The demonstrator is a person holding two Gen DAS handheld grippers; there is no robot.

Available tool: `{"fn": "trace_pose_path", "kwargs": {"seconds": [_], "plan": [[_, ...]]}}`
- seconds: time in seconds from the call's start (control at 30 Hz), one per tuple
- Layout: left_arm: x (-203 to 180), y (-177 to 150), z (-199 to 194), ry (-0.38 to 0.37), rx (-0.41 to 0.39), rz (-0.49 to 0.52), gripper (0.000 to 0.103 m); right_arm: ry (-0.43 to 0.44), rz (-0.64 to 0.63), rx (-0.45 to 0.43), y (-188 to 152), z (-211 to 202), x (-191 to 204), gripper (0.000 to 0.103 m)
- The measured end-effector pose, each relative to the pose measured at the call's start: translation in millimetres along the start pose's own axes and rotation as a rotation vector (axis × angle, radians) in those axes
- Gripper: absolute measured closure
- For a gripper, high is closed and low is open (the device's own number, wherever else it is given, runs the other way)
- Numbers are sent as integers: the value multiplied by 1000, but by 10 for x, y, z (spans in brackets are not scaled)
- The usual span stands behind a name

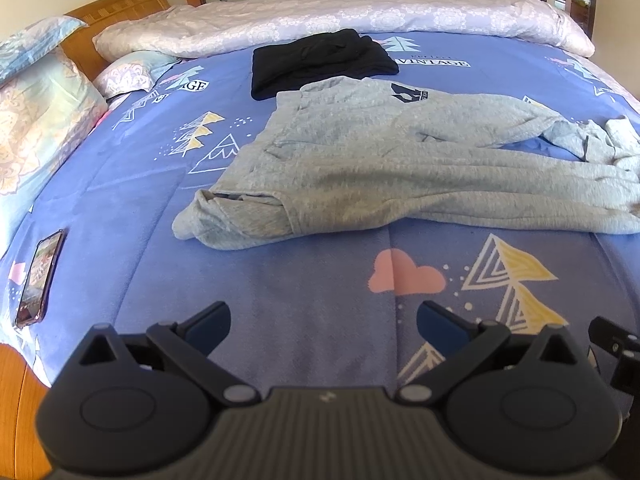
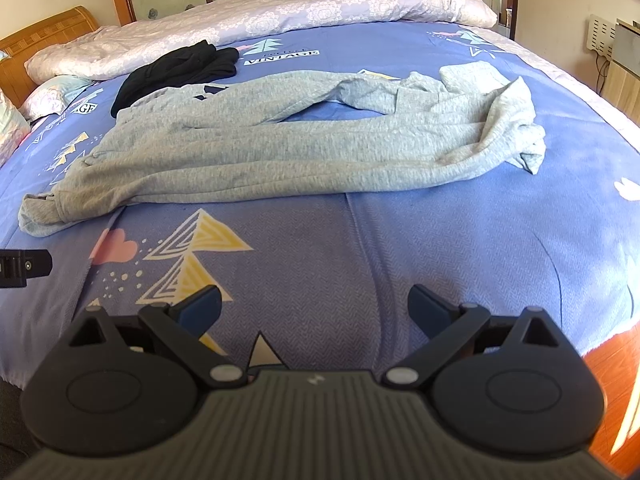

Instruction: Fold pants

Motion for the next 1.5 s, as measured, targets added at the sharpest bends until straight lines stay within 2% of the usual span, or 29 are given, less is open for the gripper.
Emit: {"fn": "trace_pose_path", "kwargs": {"seconds": [0.57,0.83,0.9,1.0,1.1,1.2,1.27,1.3,1.33,1.37,1.4,1.43,1.5], "plan": [[-6,-41,63,-15,26,-4,0,0,29,17,-15,8,-28,3],[189,27,139,-113,36,-71,0,10,47,-46,84,-40,-133,3],[417,142,198,-119,15,-132,0,10,67,-76,163,-55,-263,3],[902,329,368,-123,10,-292,0,-6,145,-130,321,-75,-613,4],[1363,487,643,-173,68,-454,1,-36,275,-169,493,-47,-1098,7],[1636,567,932,-255,127,-588,1,-110,372,-171,637,29,-1534,12],[1688,587,1122,-295,174,-638,7,-137,452,-189,715,106,-1785,13],[1680,592,1222,-313,199,-662,19,-154,479,-191,750,163,-1878,16],[1656,592,1302,-328,222,-676,36,-160,507,-188,785,227,-1953,20],[1611,581,1351,-333,234,-680,41,-154,541,-175,815,321,-2021,22],[1555,595,1355,-316,221,-677,52,-142,574,-165,829,398,-2065,27],[1494,620,1348,-315,214,-662,73,-129,619,-154,847,481,-2131,29],[1422,635,1352,-336,237,-661,86,-103,712,-125,864,649,-2236,30]]}}
Point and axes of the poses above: each gripper's, at about its wrist camera, not at the fingertips, and z roughly the way its jaws point, x to its left, y to its top, the point moved 3 cm from there along z, roughly the way its jaws point, and after that the axes turned 2 degrees about -z, right-handed, at the moved point
